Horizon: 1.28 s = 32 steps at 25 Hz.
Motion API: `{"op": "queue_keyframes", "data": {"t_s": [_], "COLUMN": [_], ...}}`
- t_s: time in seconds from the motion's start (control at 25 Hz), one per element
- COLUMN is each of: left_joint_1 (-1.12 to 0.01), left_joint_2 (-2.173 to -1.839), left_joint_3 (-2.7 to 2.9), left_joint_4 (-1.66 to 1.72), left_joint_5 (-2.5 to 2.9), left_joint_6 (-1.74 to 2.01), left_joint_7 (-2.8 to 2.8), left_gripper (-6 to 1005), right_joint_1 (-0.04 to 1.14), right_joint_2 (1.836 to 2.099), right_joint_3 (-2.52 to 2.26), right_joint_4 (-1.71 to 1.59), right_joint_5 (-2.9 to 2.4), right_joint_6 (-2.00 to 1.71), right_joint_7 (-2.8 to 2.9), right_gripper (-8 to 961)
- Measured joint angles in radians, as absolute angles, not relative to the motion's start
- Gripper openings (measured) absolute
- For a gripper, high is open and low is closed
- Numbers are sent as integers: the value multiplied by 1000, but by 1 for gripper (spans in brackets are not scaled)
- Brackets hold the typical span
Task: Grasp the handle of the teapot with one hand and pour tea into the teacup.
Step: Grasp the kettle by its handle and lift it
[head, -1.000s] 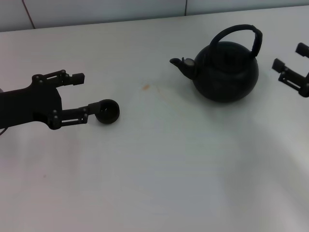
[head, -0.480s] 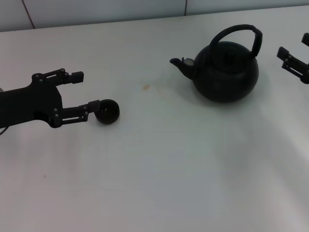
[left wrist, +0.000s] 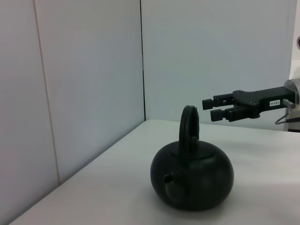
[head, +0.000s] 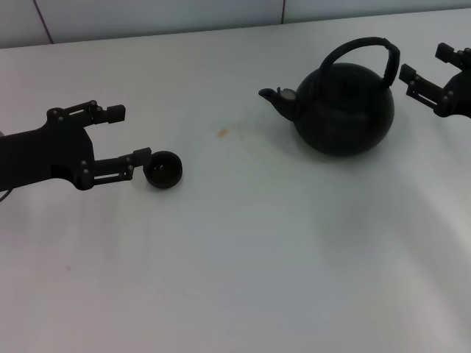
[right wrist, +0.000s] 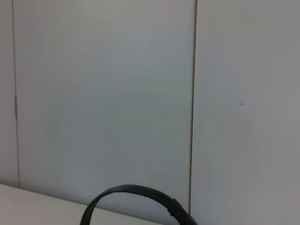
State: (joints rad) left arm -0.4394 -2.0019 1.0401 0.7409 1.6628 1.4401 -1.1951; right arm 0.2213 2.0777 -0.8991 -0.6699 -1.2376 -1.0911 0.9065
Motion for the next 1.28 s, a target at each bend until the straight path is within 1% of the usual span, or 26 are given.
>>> {"op": "queue_keyframes", "data": {"t_s": [0.44, 1.28], "left_joint_1": [-448, -451], "left_joint_2": [-2002, -1996], "left_joint_3": [1040, 1038], "left_joint_4": [742, 746], "left_joint_5": [1663, 1663], "left_joint_6": [1425, 1407], "left_joint_7": [-1195, -1193], "left_gripper": [801, 802], "right_joint_1": [279, 339], "right_joint_2": [2075, 2075], "right_joint_3": [-898, -907], "right_joint_4": [-616, -575], "right_joint_5": [-1238, -1238], "right_joint_6": [-1024, -954], "right_joint_7": [903, 902], "right_gripper": [754, 755]}}
